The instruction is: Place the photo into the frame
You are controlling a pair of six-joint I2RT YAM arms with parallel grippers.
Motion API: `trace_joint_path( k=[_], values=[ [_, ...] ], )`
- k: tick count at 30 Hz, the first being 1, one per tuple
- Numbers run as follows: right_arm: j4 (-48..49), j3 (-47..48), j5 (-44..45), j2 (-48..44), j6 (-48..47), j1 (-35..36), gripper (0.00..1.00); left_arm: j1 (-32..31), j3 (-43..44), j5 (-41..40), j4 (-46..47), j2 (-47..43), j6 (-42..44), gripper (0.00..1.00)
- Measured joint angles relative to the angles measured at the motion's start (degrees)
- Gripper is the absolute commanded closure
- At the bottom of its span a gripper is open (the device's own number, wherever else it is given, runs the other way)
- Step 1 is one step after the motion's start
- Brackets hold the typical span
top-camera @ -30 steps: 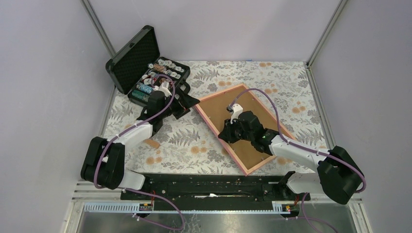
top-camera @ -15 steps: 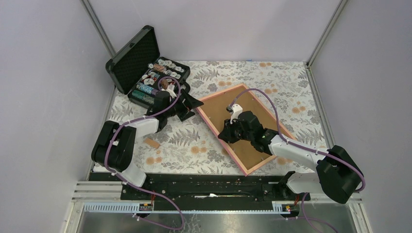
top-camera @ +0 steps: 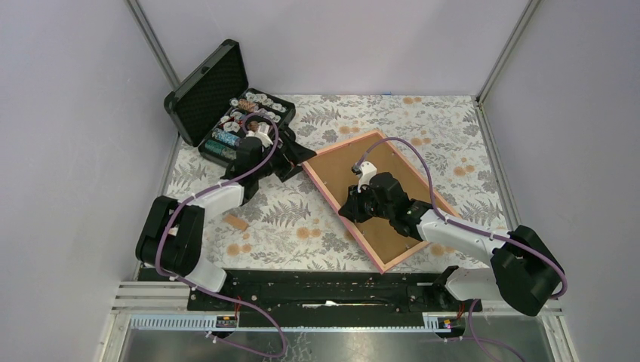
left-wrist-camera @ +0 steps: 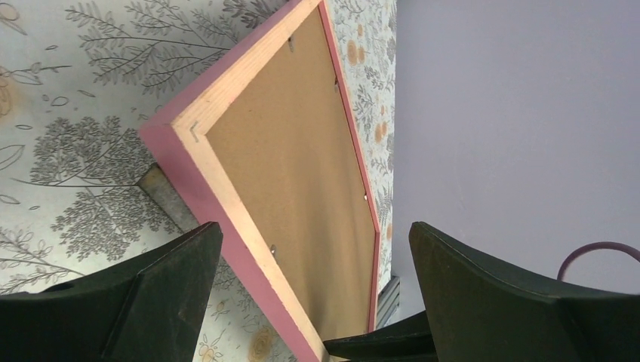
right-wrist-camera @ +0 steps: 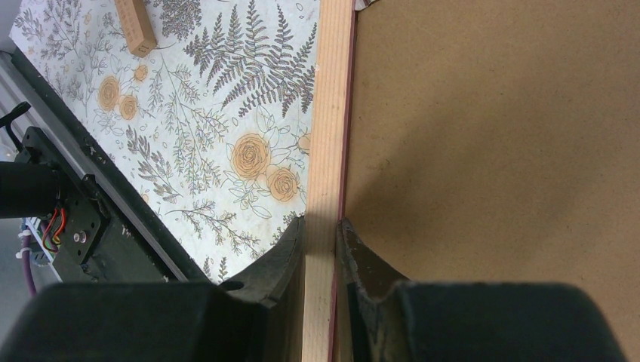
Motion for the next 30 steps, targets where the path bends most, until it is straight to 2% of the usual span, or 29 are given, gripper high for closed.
trace_joint_path(
  k=[18, 30],
  values=[
    [0.0, 0.0, -0.39, 0.0, 0.09, -0.2, 1.0, -0.55, 0.28, 0.9, 3.08, 4.96, -1.44, 0.01],
    [-1.4, 0.0, -0.37, 0.37, 0.09, -0.85, 1.0, -1.75, 0.39, 1.33, 10.75, 11.74, -3.85, 0.01]
  ],
)
